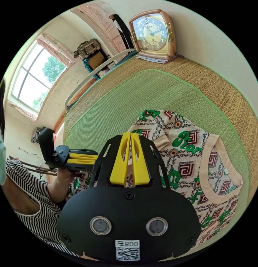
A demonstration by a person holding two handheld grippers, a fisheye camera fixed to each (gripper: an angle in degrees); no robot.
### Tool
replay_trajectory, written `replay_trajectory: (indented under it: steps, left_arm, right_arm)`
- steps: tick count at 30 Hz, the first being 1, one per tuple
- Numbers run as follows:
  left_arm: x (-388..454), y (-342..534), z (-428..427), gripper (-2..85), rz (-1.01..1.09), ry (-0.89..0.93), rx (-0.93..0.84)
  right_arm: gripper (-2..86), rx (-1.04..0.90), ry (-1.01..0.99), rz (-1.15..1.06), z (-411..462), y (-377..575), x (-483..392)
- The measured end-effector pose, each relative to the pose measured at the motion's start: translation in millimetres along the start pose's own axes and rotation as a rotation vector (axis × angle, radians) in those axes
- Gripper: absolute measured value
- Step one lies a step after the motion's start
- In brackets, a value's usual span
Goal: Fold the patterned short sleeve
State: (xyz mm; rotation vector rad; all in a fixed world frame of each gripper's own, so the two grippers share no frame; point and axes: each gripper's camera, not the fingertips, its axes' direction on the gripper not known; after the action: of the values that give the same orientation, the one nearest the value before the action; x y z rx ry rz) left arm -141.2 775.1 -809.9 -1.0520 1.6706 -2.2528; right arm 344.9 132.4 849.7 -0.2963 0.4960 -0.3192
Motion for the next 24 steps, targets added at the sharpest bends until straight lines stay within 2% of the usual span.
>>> replay_trajectory:
  steps: [6,9,12,14,17,20,24]
  left_arm:
    - [3.7,7.2,-3.0,0.1,-0.015,0.024,0.018]
    - [6.4,11.8,-10.0,0.1,-0.009,0.048,0.063]
    - [5.4,12.9,1.8,0.1,-0.022,0.043,-0.024]
    - [6.9,15.7,-0.1,0.1,-0.016,0.064,-0.008]
    - [10.8,20.6,-3.9,0.1,-0.014,0.019,0.001]
    - [12.0,25.8,-2.6,0.2,-0.011,0.033,-0.010]
    - [13.1,34.6,-8.4,0.2,-0.013,0.011,0.011]
  right_arm:
    - [0.1,-0.111,0.050,-0.023,37.8,34.7,-20.8]
    - [0.1,-0.078,0.021,-0.037,31.2,35.8,-23.0]
    - [0.1,-0.028,0.053,-0.027,23.4,36.1,-20.4]
    - [0.1,-0.016,0.048,-0.014,22.9,34.6,-15.1]
    - [0.1,-0.056,0.133,-0.003,36.3,33.4,-8.1]
    - [0.1,-0.049,0.064,0.012,34.8,40.3,-3.3]
    - [0.2,0.029,0.070,-0.019,8.8,71.8,-24.7]
